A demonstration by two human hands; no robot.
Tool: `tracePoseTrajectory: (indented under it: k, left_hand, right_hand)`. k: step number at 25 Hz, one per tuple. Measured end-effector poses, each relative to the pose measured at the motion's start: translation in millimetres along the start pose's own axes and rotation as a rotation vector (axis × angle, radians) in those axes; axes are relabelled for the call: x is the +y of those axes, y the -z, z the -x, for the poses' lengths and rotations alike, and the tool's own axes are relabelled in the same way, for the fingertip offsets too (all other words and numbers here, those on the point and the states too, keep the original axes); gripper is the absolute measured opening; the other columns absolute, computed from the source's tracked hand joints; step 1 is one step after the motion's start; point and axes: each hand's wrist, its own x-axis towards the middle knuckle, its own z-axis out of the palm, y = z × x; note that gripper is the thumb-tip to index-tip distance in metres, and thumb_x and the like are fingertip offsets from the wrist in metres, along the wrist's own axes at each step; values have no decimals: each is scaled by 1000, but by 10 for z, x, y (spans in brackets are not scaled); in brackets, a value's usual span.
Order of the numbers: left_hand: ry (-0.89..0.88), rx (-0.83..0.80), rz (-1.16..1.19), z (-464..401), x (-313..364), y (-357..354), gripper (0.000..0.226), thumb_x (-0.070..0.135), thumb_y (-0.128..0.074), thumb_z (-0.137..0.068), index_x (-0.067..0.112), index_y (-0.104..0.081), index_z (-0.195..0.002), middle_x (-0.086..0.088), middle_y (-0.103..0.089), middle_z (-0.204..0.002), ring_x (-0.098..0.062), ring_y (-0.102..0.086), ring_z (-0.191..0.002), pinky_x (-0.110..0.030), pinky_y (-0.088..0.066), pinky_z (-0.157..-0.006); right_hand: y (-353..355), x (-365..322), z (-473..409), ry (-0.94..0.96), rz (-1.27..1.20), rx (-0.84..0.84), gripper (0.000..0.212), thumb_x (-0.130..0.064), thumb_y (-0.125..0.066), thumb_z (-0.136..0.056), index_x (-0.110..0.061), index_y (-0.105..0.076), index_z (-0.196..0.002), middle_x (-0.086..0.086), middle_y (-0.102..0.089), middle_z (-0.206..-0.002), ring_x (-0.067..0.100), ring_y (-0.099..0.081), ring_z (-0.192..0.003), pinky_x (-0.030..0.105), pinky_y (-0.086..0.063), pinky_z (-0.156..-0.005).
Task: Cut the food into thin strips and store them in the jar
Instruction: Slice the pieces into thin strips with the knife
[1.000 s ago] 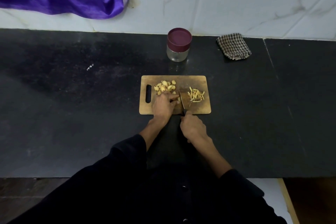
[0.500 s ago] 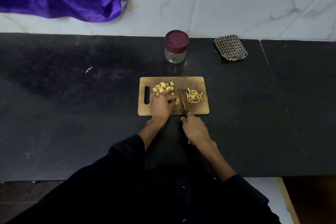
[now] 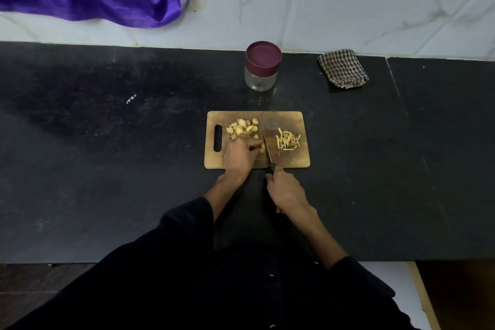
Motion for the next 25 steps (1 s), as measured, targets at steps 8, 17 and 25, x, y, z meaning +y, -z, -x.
tracePoseTrajectory:
  k: [8,17,25]
  left_hand:
    - [16,7,-18,-2,-15,-28,28,20,-71,-82,22,-70,-110,2,-64,-115,-12,-58,-100,-15,-36,-79]
    - [20,12,-15,-9,-13,-17,28,21,-72,-82,21,-70,-110,3,-64,-115,-12,-59,-101,-20,-42,-80]
    - [11,2,-18,-4,-15,-27,29,21,-72,-81,21,-70,-110,2,-64,-115,-12,-59,-100,-19,-42,-81]
  right_hand:
    - [63,-106,-111,-18,-32,-17,27,-29,-39,-104,-10,-49,-119,13,-61,-116,34,-68,-94,51,-55,-85]
    - [-69,88,102,8,69,18,27,-29,-35,-106,-9,-47,-119,15,-62,-117,31,-62,-104,42,-46,-78]
    - [65,81,-16,-37,11,120,29,-30,-37,-105,-10,-51,-121,14,-63,-116,32,-64,-103,40,-48,-78]
